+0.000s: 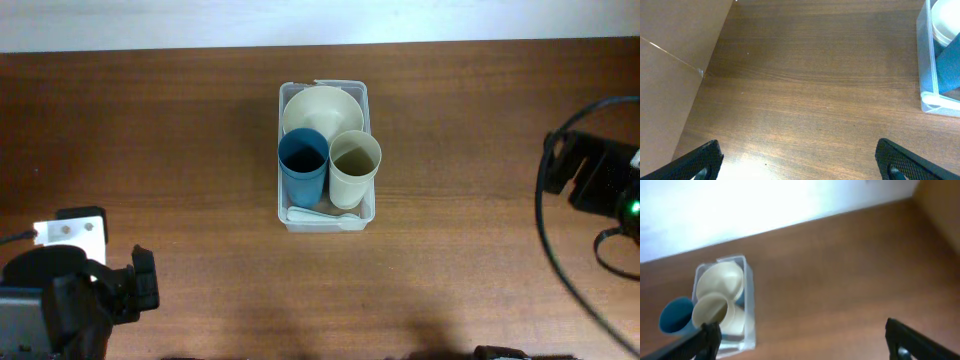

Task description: Pack container

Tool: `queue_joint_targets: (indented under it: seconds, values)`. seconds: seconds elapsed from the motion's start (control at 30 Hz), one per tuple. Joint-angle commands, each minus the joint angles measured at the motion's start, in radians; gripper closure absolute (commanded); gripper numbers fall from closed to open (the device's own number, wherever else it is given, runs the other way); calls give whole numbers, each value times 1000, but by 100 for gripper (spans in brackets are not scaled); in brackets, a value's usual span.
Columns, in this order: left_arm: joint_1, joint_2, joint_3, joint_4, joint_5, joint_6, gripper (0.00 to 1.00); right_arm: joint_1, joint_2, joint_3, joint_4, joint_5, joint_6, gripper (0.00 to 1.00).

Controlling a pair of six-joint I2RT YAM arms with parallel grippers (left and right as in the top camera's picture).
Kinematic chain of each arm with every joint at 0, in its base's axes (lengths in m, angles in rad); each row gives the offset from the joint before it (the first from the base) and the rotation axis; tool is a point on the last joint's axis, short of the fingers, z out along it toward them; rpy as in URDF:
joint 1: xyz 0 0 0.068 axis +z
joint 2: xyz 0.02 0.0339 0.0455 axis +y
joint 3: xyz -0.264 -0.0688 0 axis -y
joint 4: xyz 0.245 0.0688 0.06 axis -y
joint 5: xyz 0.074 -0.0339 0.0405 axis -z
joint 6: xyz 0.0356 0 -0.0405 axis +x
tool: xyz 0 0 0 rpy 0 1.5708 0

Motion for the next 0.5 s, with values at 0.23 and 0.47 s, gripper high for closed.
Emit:
queue_joint_targets:
  seconds: [0.23,0.47]
  values:
    - [7,1,11,-1,4,-10,0,78,-348,-612,467,19,-224,1]
    - [7,1,11,-1,4,-10,1,78,-599,-1028,625,17,-224,1]
